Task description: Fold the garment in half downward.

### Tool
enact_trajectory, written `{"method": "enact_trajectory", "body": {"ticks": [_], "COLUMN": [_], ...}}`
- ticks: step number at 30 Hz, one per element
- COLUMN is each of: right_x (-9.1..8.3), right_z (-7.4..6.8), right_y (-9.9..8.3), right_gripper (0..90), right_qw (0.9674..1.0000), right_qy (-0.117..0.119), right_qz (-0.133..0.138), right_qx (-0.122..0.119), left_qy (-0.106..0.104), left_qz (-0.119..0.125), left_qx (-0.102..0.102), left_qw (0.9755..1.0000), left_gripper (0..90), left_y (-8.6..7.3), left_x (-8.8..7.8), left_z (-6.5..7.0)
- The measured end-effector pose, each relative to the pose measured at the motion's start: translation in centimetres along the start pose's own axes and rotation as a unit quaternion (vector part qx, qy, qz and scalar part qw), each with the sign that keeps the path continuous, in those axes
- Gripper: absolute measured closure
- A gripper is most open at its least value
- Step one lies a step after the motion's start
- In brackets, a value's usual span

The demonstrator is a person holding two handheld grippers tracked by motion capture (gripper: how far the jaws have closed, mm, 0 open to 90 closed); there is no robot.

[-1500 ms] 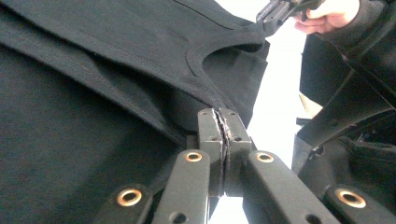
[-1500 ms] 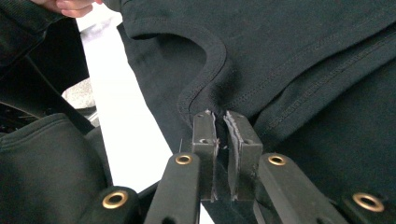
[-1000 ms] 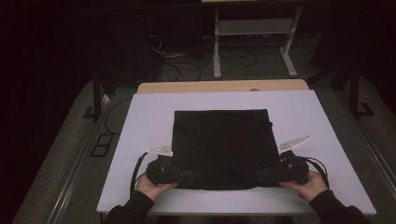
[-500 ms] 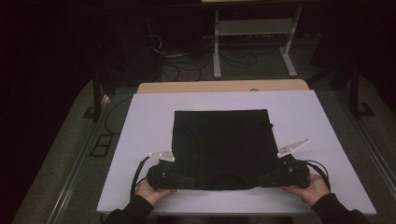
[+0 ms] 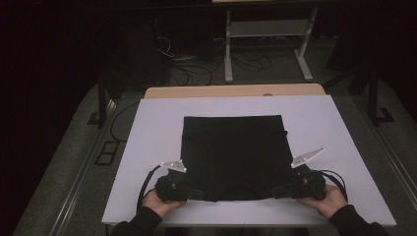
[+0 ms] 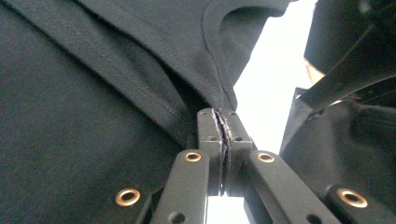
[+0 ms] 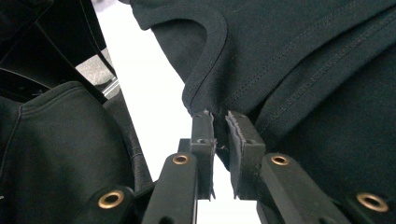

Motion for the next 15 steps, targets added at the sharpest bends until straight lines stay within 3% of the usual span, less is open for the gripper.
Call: {"method": "enact_trajectory", "body": {"ticks": [2,4,10,15], "right_x": [0.11,0.25,0.78,0.43], "right_z": [0.02,0.17,0.07,-0.2], "right_y": [-0.03,-0.05,-0.07,0.23], "right_gripper": [76.5,65.8,45.9,34.4], "right_qw": [1.0,0.9999,0.9997,0.9999], "right_qy": [-0.003,-0.003,-0.005,-0.011], "right_qz": [-0.004,-0.008,-0.022,-0.003], "right_qx": [0.002,0.008,0.009,-0.001], "left_qy": [0.004,0.01,0.046,0.049], "left_qz": [-0.003,-0.004,0.004,0.029], "left_qx": [0.004,0.005,0.025,0.012], "left_qw": [1.0,0.9999,0.9986,0.9983], "left_gripper": [86.9,84.2,66.9,49.9], "left_y": [0.01,0.06,0.27,0.52], "left_x": [0.02,-0.04,-0.44,-0.92], "left_z": [0.05,0.1,0.54,0.73]}}
Point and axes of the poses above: each handheld gripper's, and its own axes: x roughly forward along the jaws, y roughly out of its top, z roughly to its right, the point moved 3 cm from there along x, roughly forward along the jaws, and after that the axes turned 1 degree about x, right-handed, at the moved point
